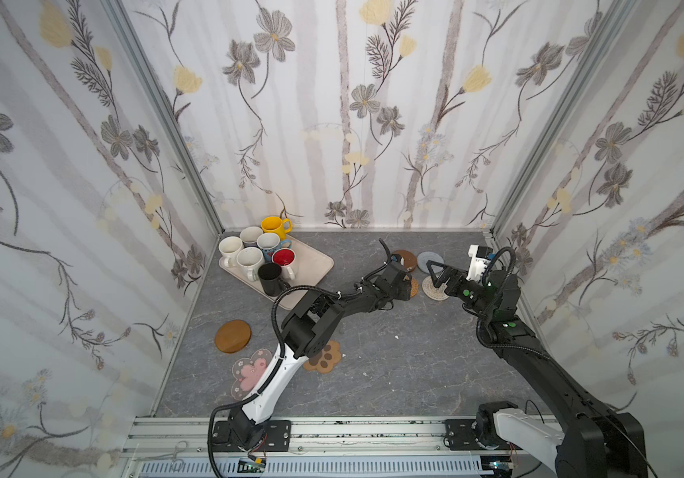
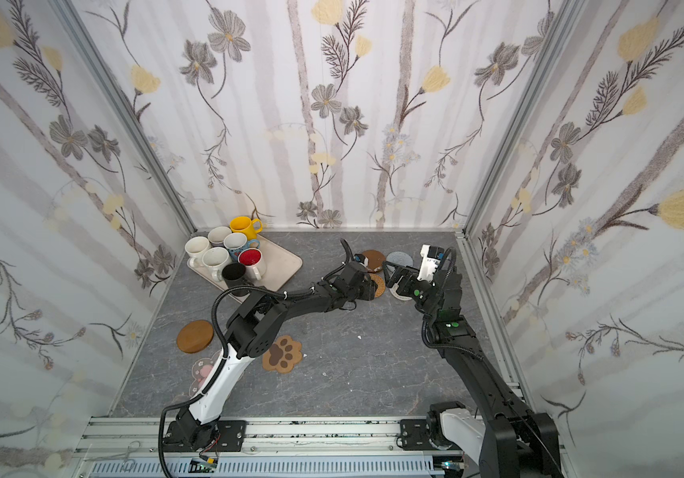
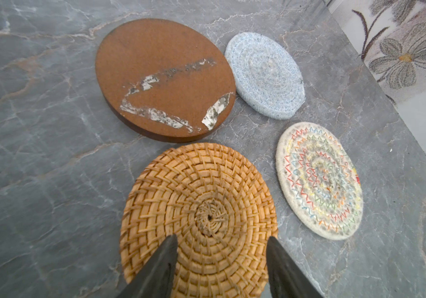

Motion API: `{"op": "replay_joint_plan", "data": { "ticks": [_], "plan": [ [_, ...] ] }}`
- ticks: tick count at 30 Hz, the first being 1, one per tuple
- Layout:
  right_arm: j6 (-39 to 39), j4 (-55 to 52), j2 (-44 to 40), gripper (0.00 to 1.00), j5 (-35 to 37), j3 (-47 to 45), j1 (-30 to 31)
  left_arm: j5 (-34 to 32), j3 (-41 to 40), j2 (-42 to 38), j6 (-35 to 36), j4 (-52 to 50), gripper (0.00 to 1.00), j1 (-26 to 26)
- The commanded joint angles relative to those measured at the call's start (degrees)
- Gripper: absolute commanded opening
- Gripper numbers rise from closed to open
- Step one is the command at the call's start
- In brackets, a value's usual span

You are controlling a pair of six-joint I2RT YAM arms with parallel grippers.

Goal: Place cups on coasters
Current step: Move the coaster to the top-center of the table.

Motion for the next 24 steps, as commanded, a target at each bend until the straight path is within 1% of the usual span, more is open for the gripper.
{"op": "replay_joint_plan", "data": {
  "ticks": [1,10,12,13,17,21,23,24],
  "plan": [
    [-1.9,-2.3,-0.2,1.0,-0.1,2.4,0.1,-1.4,-0.4,0.2,-1.3,-9.4,0.65,0.3],
    [-1.9,-6.3,-4.2,1.0,1.1,4.8,0.1,-1.6,0.9,-2.4,-1.8,-9.2,0.72,-0.2],
    [-2.1,-6.2,-5.0,0.99,-0.7,4.9,0.1,-1.8,1.3,-3.6,-1.9,-9.2,0.72,-0.4],
    [-2.1,-6.8,-5.1,0.99,-1.4,6.8,0.1,-2.3,1.4,-4.4,-2.2,-9.2,0.73,-0.4],
    [-2.8,-12.0,-6.2,1.0,-1.9,8.9,0.1,-4.7,1.0,-8.3,-3.8,-9.1,0.75,-0.8],
    [-4.0,-16.6,-8.6,1.0,-2.1,10.3,0.1,-7.4,-1.3,-13.0,-4.3,-9.0,0.81,-1.4],
    [-4.9,-18.7,-9.0,0.98,-2.6,10.8,0.3,-8.6,-3.4,-15.8,-4.6,-9.0,0.85,-1.6],
    [-6.4,-20.9,-8.9,0.96,-1.5,11.4,1.2,-9.1,-5.0,-17.3,-5.0,-8.9,0.86,-1.5]
  ]
}}
